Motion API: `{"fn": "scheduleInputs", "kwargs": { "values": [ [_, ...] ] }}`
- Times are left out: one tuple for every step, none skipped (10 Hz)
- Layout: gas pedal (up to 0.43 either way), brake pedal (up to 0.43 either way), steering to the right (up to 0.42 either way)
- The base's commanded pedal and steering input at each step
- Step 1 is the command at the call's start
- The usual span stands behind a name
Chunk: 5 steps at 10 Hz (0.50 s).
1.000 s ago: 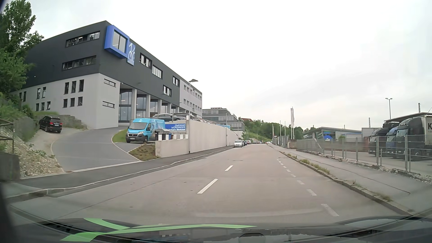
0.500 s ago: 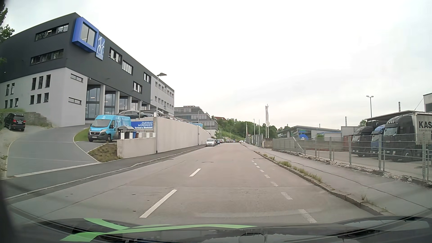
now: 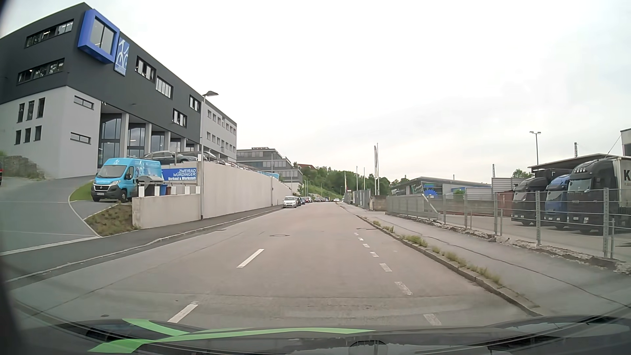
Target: Follow the waypoints while adhering to traffic rules and regulations
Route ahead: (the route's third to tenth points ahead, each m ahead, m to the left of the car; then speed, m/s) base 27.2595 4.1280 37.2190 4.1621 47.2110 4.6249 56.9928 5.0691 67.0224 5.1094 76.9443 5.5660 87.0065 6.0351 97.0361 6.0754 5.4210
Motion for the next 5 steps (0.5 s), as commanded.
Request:
{"fn": "scheduleInputs", "kwargs": {
  "values": [
    [0.067,0.0,0.0],
    [0.039,0.0,-0.005],
    [0.0,0.0,-0.015],
    [0.0,0.0,-0.018],
    [0.0,0.0,-0.017]
  ]
}}
